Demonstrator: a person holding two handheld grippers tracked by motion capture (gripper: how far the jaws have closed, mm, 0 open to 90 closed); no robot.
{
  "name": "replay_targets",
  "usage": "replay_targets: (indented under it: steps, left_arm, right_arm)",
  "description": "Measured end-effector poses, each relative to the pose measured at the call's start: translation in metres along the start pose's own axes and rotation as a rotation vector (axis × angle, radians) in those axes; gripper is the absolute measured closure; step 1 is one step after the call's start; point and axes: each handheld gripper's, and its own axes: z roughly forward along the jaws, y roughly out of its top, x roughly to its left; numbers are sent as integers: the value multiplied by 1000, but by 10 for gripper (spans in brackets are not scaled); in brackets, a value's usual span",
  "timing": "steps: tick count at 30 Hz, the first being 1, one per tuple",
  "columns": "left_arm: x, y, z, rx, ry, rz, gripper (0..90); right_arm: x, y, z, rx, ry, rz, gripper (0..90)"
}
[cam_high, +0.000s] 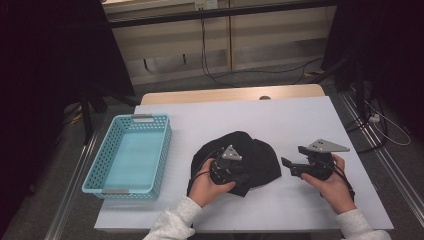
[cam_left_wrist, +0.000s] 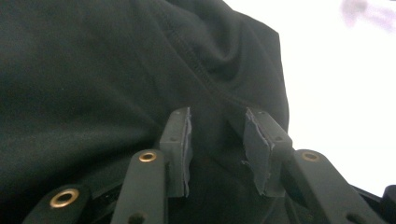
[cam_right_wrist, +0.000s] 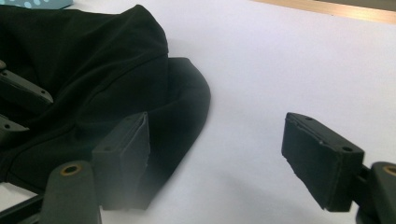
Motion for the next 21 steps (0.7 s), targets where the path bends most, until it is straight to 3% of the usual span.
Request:
replay_targets:
  steps: [2,5,8,13,21]
  left_arm:
    - [-1,0,1,16,0,3,658]
    - [-3,-1,4,50,-19,-21,812]
    - [-3,0,4,60,-36,-58,893]
    - [-1,2,-1,62,-43,-89,900]
    - [14,9,-32,-24,-34,-134,900]
  right_arm:
    - [1,0,0,-1,-1,-3,233]
    - [2,0,0,2,-1,-2,234]
    - [1,0,0,2,-3,-4,233]
    - [-1,0,0,-2,-5,1,232]
    - [-1,0,0,-4,-4,0,232]
